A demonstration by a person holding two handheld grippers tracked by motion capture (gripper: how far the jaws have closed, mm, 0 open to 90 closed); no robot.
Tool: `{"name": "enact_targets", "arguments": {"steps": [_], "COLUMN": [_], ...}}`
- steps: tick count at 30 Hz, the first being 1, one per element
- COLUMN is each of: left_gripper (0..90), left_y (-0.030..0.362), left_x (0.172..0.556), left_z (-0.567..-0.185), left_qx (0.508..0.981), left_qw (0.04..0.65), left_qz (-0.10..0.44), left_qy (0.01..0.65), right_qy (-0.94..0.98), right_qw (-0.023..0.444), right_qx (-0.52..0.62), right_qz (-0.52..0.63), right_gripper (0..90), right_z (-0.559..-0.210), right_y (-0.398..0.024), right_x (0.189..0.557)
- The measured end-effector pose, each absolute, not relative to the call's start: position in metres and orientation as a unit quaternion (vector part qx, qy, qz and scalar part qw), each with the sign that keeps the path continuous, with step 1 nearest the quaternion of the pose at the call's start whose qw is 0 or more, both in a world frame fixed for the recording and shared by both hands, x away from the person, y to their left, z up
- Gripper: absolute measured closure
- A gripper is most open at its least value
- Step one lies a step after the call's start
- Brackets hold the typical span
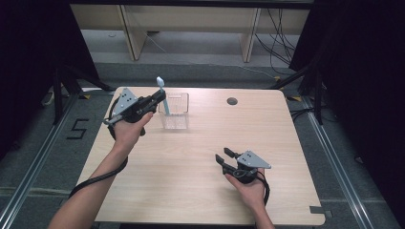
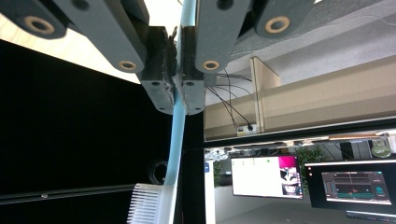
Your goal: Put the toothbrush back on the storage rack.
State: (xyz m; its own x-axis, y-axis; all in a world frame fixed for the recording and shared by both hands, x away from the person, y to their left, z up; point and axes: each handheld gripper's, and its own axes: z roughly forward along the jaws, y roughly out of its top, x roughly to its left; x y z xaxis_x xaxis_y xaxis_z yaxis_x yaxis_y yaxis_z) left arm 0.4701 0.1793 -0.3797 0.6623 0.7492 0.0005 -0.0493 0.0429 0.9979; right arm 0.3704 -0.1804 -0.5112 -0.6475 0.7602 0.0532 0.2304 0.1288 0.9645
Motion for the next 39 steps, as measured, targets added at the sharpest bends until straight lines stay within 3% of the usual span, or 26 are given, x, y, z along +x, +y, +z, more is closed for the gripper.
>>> {"name": "enact_targets", "arguments": {"steps": [25, 39], "left_gripper": [84.7, 84.7], "left_y": [0.185, 0.187], "left_x": [0.488, 0.498], "left_z": [-0.377, -0.383], "left_qx": [0.622, 0.621], "left_qw": [0.659, 0.655], "left_qz": [0.318, 0.321], "left_qy": [0.281, 0.287], "right_qy": [0.712, 0.716], "right_qw": [0.219, 0.235], "right_qx": [0.351, 0.341], "right_qz": [0.568, 0.562], "right_gripper": [53.8, 53.8], "right_z": [-0.513, -0.513], "right_y": [-0.178, -0.179], "right_x": [0.370, 0.372]}}
